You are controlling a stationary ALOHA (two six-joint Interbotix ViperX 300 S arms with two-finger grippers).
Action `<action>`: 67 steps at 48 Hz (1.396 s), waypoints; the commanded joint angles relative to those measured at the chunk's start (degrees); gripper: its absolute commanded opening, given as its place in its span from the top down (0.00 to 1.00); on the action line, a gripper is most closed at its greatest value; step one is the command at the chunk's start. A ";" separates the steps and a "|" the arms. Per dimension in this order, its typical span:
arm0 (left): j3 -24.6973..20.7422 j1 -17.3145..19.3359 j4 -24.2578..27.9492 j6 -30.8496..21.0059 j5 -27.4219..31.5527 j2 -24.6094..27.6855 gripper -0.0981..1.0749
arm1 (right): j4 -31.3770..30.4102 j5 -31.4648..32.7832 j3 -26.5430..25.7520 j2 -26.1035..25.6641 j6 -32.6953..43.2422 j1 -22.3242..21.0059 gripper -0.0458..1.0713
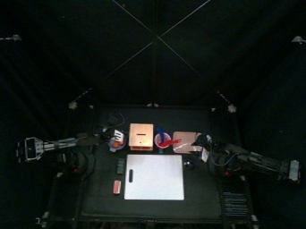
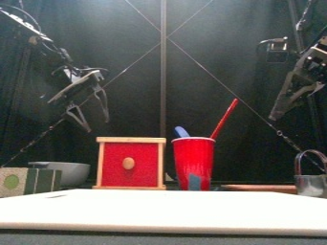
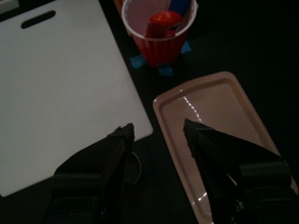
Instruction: Grab sushi roll
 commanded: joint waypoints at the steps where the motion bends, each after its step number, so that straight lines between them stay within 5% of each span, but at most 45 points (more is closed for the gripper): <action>1: 0.44 -2.29 4.04 0.09 -4.57 -2.29 0.11 | 0.79 -2.99 -2.20 0.26 -0.18 2.55 0.21; 13: 1.85 -5.45 19.42 0.09 -21.27 -1.67 0.11 | 0.70 -14.77 -2.55 0.79 0.09 9.49 0.21; 21: 2.90 -5.80 29.09 1.05 -26.28 -0.97 0.12 | 0.18 -18.37 -2.29 1.67 0.00 10.99 0.21; 58: 3.60 -7.91 24.26 1.85 -29.09 -0.88 0.12 | 0.62 -20.74 -2.37 6.33 0.09 10.63 0.21; 67: -0.70 -9.23 19.60 1.58 -21.01 -0.88 0.12 | 0.53 -20.74 -2.72 6.33 0.09 10.90 0.21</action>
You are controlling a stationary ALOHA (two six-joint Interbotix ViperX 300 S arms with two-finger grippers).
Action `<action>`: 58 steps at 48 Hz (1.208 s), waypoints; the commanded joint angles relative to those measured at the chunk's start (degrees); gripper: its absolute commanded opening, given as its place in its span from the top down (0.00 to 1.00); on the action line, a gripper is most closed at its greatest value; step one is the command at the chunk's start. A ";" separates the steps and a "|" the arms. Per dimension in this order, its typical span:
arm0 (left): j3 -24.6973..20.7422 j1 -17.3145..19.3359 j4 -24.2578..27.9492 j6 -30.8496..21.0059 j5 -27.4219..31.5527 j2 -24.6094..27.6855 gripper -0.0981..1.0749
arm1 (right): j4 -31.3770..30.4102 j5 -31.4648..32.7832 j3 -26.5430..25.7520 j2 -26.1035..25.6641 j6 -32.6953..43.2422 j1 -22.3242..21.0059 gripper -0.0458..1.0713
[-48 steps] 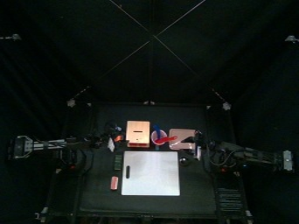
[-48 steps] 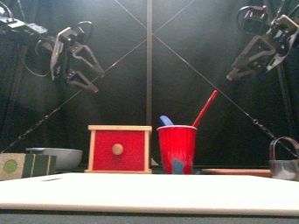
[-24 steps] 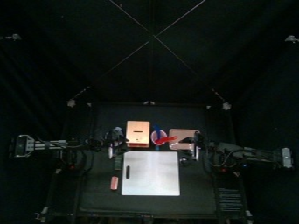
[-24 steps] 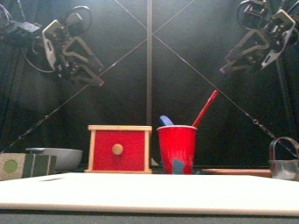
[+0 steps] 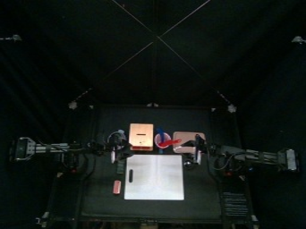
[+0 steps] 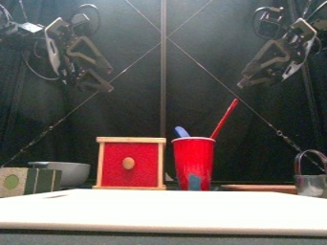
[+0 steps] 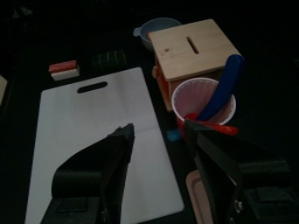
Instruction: Grab sushi roll
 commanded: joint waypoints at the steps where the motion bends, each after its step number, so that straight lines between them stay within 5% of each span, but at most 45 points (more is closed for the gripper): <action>1: -4.57 -1.14 -3.08 0.18 5.71 0.09 0.12 | 0.00 -0.53 -1.67 0.18 0.00 0.18 0.21; 8: -10.81 -2.64 -17.05 0.09 27.86 1.05 0.12 | 0.44 -0.53 -1.49 0.18 0.09 0.26 0.21; 14: -13.97 -3.25 -32.43 -0.18 41.13 1.58 0.12 | 0.97 -0.53 -1.23 0.18 0.09 0.35 0.21; 29: -14.15 -8.88 -58.27 -2.81 49.31 13.27 0.14 | 0.53 0.79 -0.09 0.18 0.00 0.44 0.21; 42: -14.50 -13.80 -56.95 -16.08 51.24 24.26 0.17 | 0.44 6.42 0.62 0.18 -0.09 0.35 0.21; 58: -13.97 -13.62 -53.79 -17.58 51.24 27.86 0.16 | 0.26 8.17 1.49 0.18 -0.09 -0.18 0.21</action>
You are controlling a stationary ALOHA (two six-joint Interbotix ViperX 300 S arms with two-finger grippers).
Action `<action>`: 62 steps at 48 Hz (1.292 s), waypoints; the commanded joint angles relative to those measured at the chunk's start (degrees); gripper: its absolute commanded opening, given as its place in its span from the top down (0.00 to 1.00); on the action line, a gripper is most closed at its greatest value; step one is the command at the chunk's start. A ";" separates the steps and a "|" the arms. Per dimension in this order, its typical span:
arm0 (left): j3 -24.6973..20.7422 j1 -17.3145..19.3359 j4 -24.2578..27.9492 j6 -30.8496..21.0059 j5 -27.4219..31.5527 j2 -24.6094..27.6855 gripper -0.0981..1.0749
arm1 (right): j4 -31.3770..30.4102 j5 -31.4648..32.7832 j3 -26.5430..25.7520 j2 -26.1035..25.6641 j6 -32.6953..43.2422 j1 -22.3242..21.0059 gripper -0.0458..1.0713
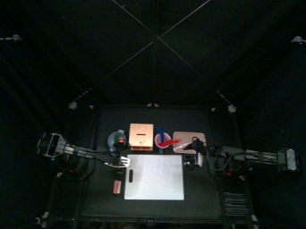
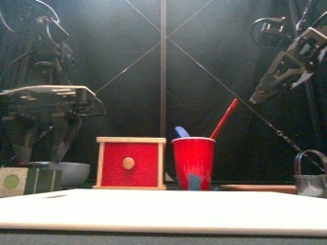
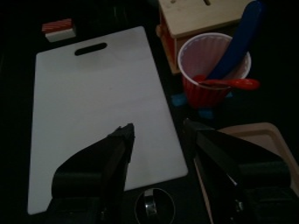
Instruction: Grab sushi roll
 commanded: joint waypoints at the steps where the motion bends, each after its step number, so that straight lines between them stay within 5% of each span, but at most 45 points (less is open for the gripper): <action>1: -0.44 0.18 0.18 -0.09 0.09 0.00 0.16 | -0.09 -0.09 -0.53 0.18 -0.09 -0.18 0.21; 22: 0.53 0.88 -0.09 0.00 -4.92 5.19 0.19 | 0.18 0.79 0.35 0.18 0.09 -0.18 0.21; 33: -1.14 0.97 -1.85 0.09 -4.04 3.60 0.36 | 0.18 1.58 0.26 0.09 0.09 -0.18 0.21; 44: -13.45 0.35 -2.99 0.44 2.55 5.27 0.36 | 0.44 1.58 0.53 0.18 0.09 -0.35 0.21; 62: -40.08 -2.11 -6.15 0.44 6.59 25.49 0.36 | 0.26 1.32 3.08 0.35 0.00 -0.44 0.21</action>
